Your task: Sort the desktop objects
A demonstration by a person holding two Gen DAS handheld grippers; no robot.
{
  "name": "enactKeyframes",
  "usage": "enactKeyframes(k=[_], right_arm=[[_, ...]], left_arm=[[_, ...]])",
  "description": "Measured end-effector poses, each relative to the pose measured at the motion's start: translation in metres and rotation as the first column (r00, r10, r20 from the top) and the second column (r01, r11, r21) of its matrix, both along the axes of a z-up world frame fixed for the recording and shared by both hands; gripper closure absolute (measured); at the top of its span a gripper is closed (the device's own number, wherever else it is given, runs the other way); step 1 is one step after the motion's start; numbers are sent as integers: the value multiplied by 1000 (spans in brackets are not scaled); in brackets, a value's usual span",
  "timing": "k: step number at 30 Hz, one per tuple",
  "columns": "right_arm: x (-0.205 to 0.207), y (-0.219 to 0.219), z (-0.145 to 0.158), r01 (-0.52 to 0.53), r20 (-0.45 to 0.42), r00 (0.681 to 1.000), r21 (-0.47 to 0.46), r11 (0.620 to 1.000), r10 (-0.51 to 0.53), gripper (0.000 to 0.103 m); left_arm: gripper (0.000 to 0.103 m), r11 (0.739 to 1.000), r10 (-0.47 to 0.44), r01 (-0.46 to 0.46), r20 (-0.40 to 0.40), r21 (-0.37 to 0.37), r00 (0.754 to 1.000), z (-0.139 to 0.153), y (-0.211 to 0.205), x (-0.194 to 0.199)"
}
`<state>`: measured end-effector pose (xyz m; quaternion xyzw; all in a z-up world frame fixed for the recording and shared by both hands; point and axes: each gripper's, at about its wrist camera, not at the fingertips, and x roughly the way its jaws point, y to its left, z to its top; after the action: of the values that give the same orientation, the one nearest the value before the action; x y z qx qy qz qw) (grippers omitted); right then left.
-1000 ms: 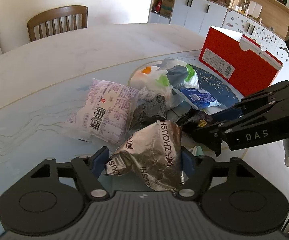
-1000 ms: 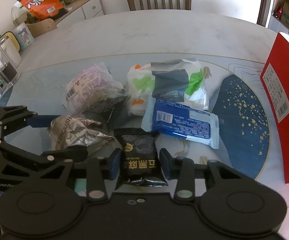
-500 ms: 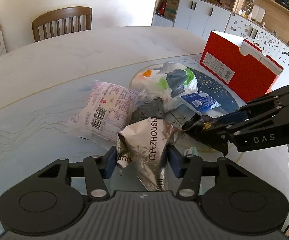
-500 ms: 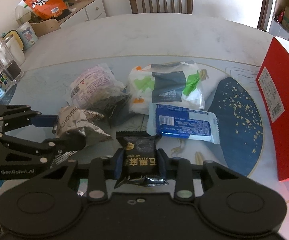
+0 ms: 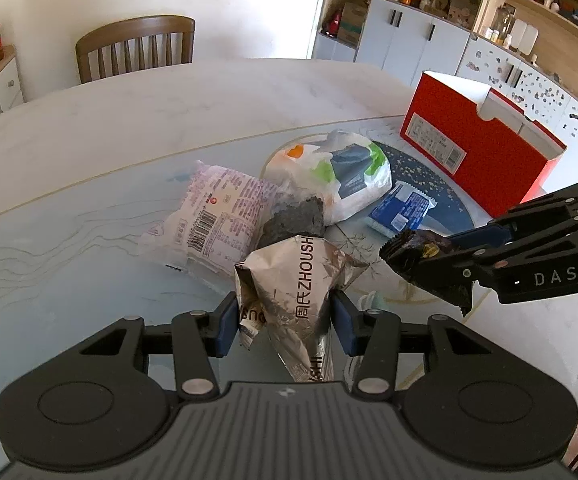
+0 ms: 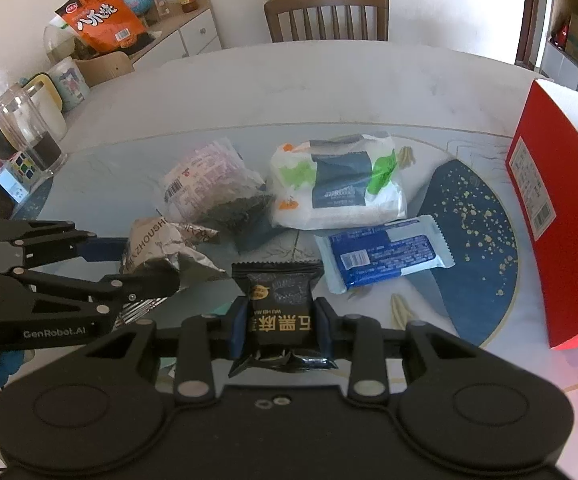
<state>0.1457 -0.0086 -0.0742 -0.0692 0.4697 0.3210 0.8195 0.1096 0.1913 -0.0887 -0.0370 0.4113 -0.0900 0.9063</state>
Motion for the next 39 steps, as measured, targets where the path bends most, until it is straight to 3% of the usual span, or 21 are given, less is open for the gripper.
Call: enactKeyframes(k=[17, 39], right_arm=[[-6, -32, 38, 15, 42, 999, 74, 997, -18, 69], [27, -125, 93, 34, 131, 990, 89, 995, -45, 69]], left_arm=[[56, 1000, 15, -16, 27, 12, 1000, 48, -26, -11], [55, 1000, 22, -23, 52, 4, 998, 101, -107, 11]])
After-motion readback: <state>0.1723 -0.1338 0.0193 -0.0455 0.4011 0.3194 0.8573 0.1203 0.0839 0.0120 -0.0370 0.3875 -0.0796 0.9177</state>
